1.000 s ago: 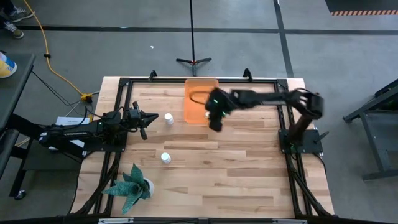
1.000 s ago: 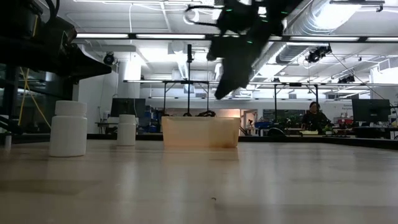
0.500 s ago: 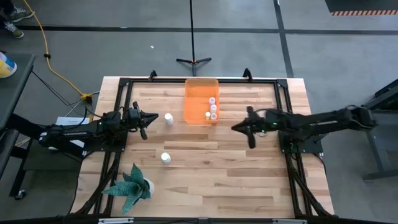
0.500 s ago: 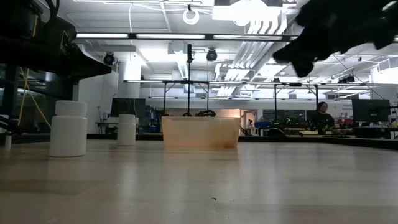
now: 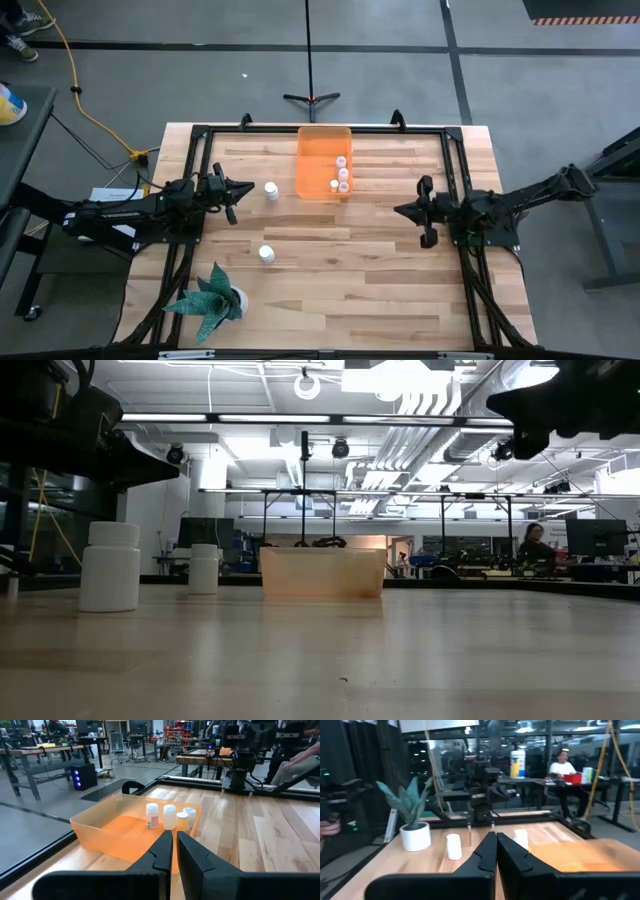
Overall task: Pick and place pill bottles into a basket
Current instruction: Put the top white pill bottle into the orange bin
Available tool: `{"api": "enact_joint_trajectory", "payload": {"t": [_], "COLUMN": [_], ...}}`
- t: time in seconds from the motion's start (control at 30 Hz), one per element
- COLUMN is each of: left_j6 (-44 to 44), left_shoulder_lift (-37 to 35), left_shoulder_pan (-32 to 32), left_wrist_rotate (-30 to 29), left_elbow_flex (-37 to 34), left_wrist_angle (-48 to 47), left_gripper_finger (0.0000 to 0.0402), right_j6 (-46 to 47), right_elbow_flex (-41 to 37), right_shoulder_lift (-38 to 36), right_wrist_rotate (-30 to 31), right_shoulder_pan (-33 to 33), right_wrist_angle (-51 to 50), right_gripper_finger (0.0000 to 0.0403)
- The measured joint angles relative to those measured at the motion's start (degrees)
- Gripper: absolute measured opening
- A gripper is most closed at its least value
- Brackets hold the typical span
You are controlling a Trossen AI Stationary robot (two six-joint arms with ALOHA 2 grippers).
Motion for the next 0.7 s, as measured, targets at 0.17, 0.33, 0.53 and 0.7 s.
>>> {"api": "enact_joint_trajectory", "payload": {"t": [0.17,0.33,0.53,0.7], "left_j6": [0.0,-0.04,-1.7,-1.67], "left_shoulder_lift": [0.0,0.0,-0.02,0.0], "left_shoulder_pan": [-0.02,0.0,-0.02,0.0], "left_wrist_rotate": [0.73,0.89,1.73,1.73], "left_elbow_flex": [0.01,-0.01,0.02,0.0], "left_wrist_angle": [-0.01,-0.05,-0.09,0.33], "left_gripper_finger": [0.0063,0.0063,0.0062,0.0063], "right_j6": [0.28,-2.02,-1.82,-2.78], "right_elbow_flex": [-0.5,-0.48,-0.48,-0.48], "right_shoulder_lift": [-1.67,-4.72,-4.79,-4.2], "right_wrist_rotate": [-9.02,-11.82,-20.29,-21.31], "right_shoulder_pan": [-5.52,-12.02,-19.08,-21.39], "right_wrist_angle": [-1.71,-6.1,-6.87,-6.8], "right_gripper_finger": [0.0001,0.0003,0.0001,0.0003]}}
